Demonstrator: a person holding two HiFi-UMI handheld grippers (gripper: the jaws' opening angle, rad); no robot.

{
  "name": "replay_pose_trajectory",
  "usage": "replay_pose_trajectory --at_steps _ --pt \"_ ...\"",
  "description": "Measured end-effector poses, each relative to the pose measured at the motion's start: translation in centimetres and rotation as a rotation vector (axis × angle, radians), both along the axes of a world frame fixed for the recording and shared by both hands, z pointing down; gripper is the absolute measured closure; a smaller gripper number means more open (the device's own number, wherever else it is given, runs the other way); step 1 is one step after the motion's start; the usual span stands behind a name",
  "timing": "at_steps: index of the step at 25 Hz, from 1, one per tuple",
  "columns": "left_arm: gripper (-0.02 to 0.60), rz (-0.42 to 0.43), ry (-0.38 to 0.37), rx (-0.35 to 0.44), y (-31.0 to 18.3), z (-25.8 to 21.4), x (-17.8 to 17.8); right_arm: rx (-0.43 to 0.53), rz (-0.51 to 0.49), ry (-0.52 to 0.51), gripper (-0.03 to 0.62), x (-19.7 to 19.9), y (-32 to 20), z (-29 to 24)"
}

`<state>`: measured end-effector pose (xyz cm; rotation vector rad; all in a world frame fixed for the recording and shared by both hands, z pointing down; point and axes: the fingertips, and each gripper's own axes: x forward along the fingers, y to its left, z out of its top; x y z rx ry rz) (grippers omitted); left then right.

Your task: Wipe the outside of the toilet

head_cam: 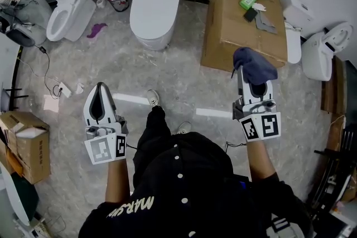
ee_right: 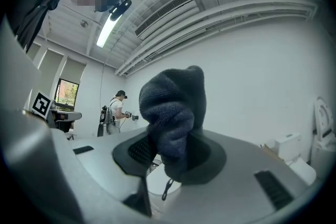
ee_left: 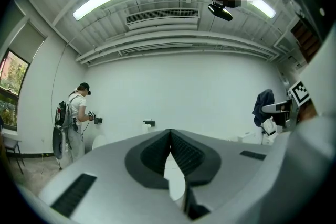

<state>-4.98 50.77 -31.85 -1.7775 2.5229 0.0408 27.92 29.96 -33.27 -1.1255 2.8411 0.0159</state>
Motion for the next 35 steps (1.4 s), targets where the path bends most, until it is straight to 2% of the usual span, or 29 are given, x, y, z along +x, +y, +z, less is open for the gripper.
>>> replay_pose_trajectory --at_steps 12,26,35 --pt "0.569 0.022 -0.002 0.024 -6.6 -1.0 -6.6 -0.005 0.008 -0.006 0.474 -6.6 -5.8 -0.5" --pt "0.569 0.062 0.029 0.012 -14.1 -0.1 -14.6 -0.036 0.098 -0.013 0.474 -12.9 -12.1 -0.4" --pt "0.57 0.13 0.031 0.017 -18.2 -0.3 -19.3 -0.029 0.173 -0.027 0.474 -16.1 -14.3 -1.0"
